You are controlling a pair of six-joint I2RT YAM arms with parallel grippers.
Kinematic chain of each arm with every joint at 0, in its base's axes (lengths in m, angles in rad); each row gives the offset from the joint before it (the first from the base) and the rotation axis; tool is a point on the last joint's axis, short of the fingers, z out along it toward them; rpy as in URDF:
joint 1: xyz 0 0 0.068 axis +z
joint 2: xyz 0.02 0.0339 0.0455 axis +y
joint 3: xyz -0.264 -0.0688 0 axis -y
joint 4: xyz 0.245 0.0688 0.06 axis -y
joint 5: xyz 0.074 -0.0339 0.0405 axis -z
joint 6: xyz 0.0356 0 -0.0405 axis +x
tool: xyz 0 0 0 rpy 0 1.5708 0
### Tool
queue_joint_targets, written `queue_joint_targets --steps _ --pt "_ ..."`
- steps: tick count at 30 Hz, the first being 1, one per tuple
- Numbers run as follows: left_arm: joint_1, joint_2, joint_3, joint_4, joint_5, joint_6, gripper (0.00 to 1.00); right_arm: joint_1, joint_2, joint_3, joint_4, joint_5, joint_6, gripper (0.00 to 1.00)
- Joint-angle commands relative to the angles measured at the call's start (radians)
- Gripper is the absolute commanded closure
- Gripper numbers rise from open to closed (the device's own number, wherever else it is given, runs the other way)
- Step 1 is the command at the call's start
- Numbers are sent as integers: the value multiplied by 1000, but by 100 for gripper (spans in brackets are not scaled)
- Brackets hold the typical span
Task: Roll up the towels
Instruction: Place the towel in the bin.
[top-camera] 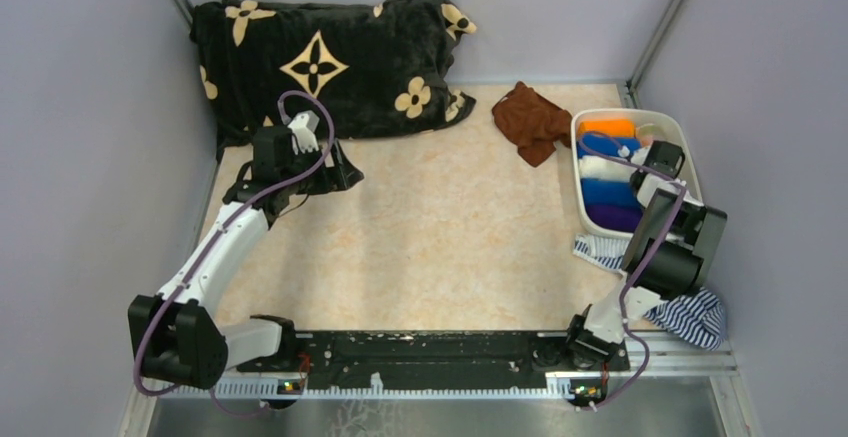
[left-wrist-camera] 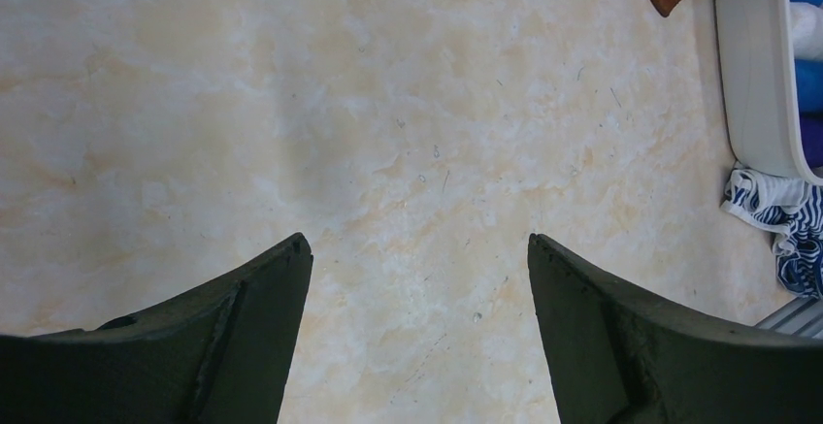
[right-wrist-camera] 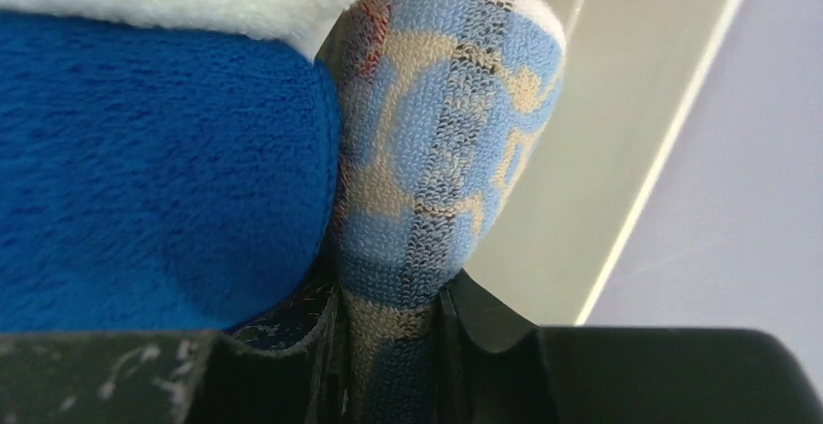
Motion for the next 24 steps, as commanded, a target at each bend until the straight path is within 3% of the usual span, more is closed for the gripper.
queue_joint_targets --steps 1,4,9,21,24 --pt "17 12 -9 23 40 13 13 -27 50 49 35 -61 53 100" --pt "21 15 -14 25 39 14 13 -30 85 59 41 -60 77 98" --pt "23 23 -16 28 40 15 12 -32 105 76 44 -76 124 83" --pt "25 11 -22 35 48 16 12 -46 71 81 30 -87 149 71" --pt "25 8 -22 35 47 17 12 -49 66 76 35 -78 146 45"
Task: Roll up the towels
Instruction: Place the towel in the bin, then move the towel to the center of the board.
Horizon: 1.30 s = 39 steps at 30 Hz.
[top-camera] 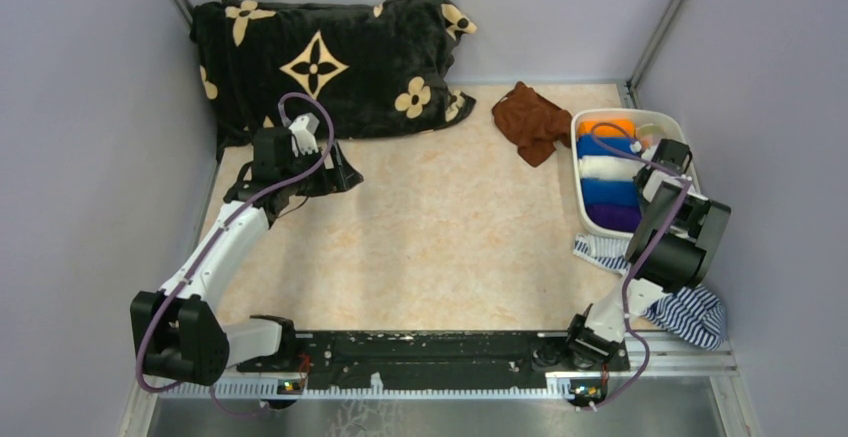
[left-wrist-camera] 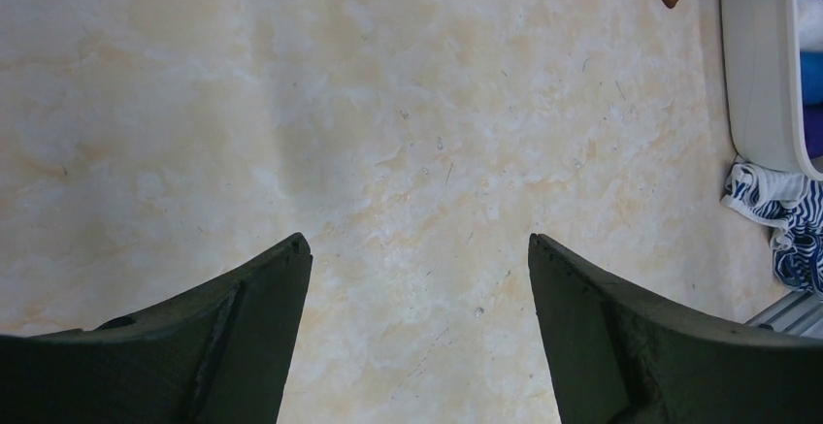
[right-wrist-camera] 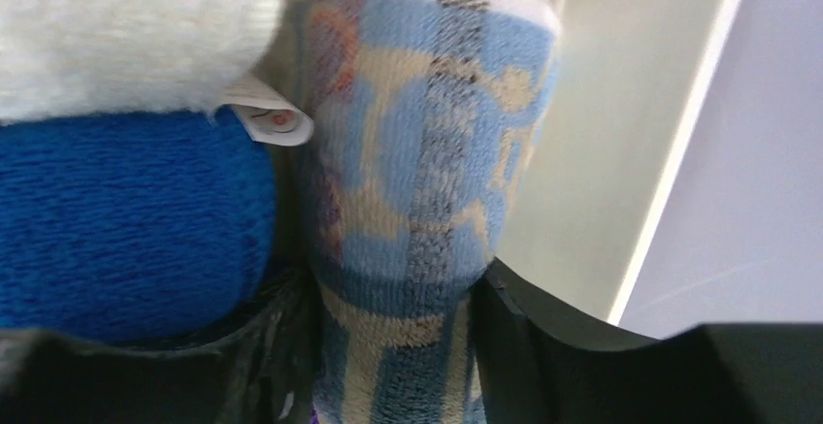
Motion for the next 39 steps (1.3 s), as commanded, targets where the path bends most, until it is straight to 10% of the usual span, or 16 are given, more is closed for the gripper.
queue_joint_targets --steps 1,21,27,39 --pt "6 -12 -12 33 18 16 12 -13 -14 18 34 -42 22 43" --pt "6 -47 -22 52 21 17 12 -17 -232 41 33 -62 29 15" --pt "6 -59 -25 59 30 15 12 3 -383 91 13 -176 248 13" --pt "16 -43 -20 48 29 29 12 431 -329 82 164 -257 680 15"
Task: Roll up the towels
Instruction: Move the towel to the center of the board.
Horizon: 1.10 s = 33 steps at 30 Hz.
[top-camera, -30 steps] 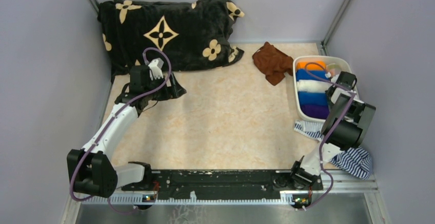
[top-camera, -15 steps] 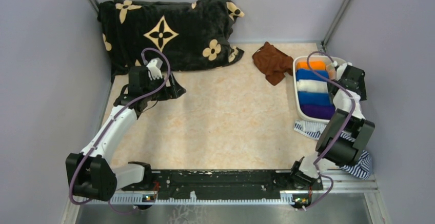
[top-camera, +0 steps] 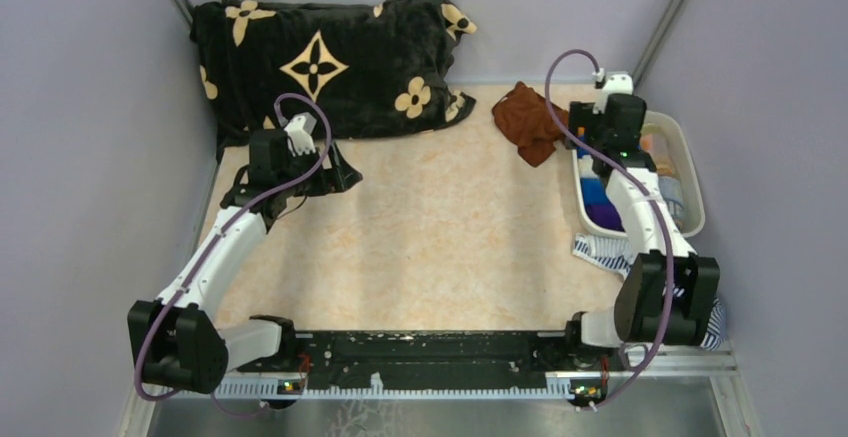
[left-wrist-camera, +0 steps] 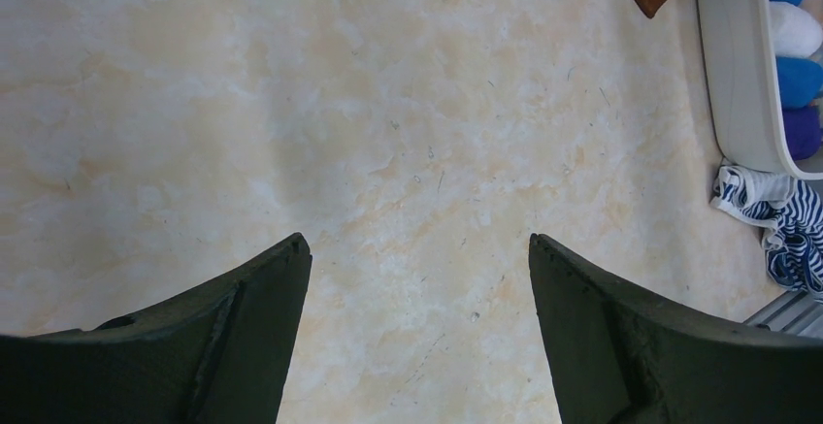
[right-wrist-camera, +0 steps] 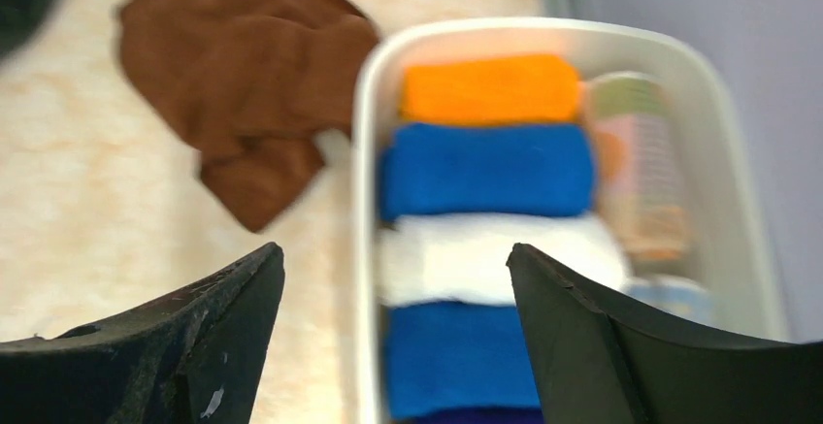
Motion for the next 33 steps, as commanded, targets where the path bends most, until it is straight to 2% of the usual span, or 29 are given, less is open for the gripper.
queue_joint_targets --steps 1,5,15,20,23,27,29,33 --pt "13 -5 0 18 9 29 12 90 104 20 149 -30 215 16" --pt "21 -11 4 15 21 36 12 154 277 74 208 -26 250 21" --pt "46 -2 -4 33 84 41 12 206 693 393 196 25 225 28" --pt "54 -2 -9 34 74 44 12 223 855 525 84 16 237 30" --pt "57 -1 -13 41 87 40 12 258 904 601 -41 56 205 33" --pt "58 10 -11 42 118 34 13 284 921 619 -169 48 214 48" --pt "59 10 -9 42 132 32 14 300 911 594 -212 35 232 61" --pt "59 0 -10 45 145 29 15 367 834 450 -228 18 276 97"
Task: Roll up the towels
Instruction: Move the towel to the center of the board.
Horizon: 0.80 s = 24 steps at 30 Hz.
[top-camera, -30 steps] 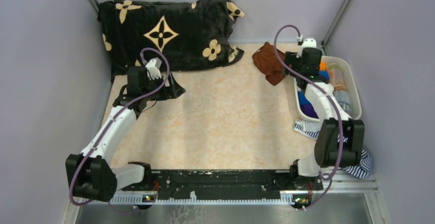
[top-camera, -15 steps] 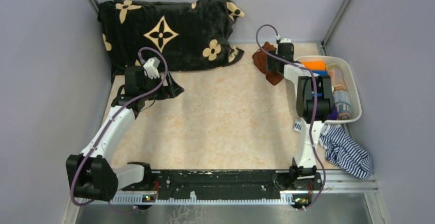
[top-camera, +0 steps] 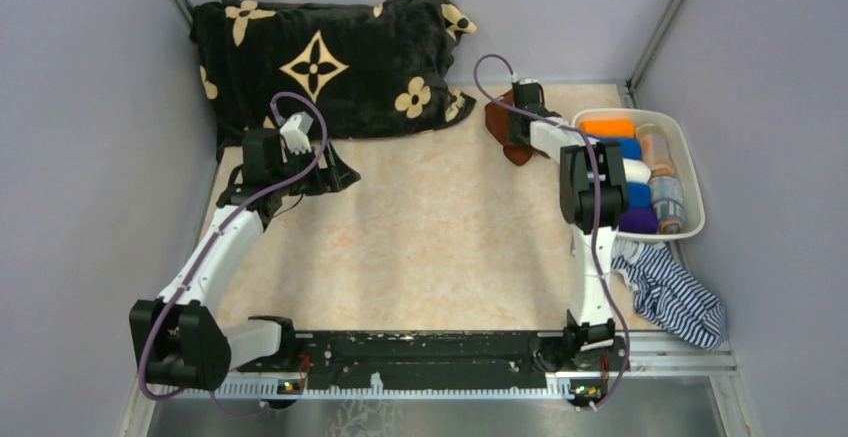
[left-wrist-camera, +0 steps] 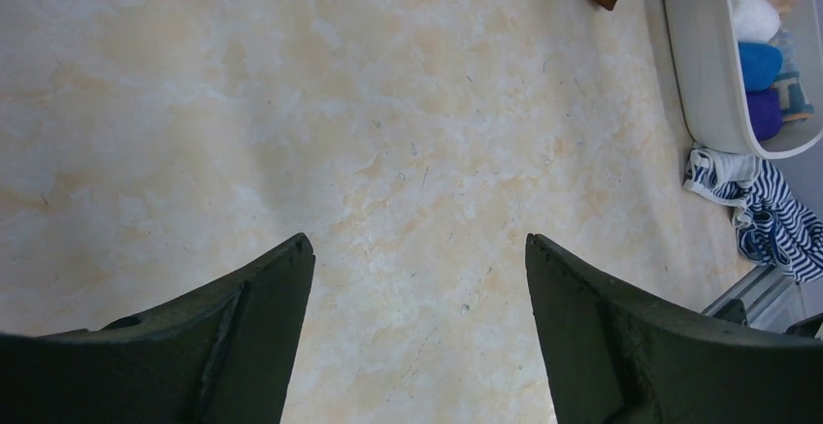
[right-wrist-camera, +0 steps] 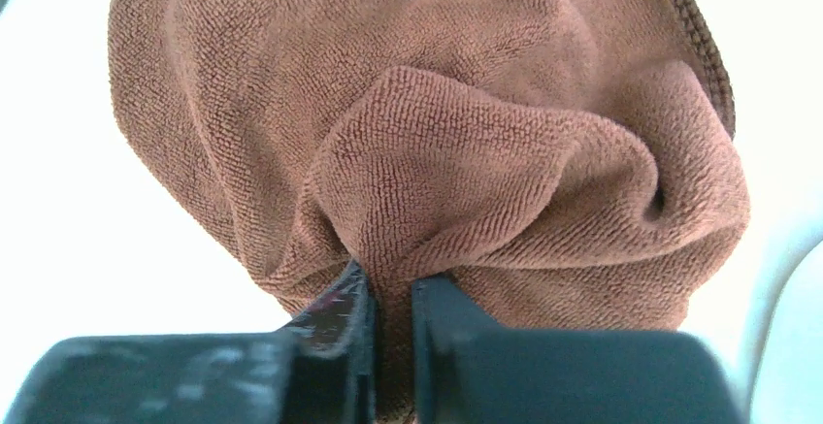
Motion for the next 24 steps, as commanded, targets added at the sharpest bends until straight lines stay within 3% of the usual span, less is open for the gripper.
queue_joint_targets --steps 1,6,10,15,17,20,24 --pt "6 -11 -8 31 44 5 16 92 -75 -179 -172 -39 62 100" --pt "4 -25 -13 12 81 -29 17 299 -274 -404 -93 -90 234 100" --pt "-33 -80 -126 38 110 -118 19 507 -376 -449 -43 -80 334 100" --pt "-163 -170 -293 96 30 -239 19 669 -445 -397 -2 -73 323 74" --pt "-226 -198 -338 103 -21 -271 19 680 -495 -428 25 -91 328 68" --pt "-299 -229 -393 99 -93 -305 20 680 -611 -529 58 -81 329 47" --pt "-392 -209 -435 114 -163 -339 21 673 -774 -709 124 -55 366 41"
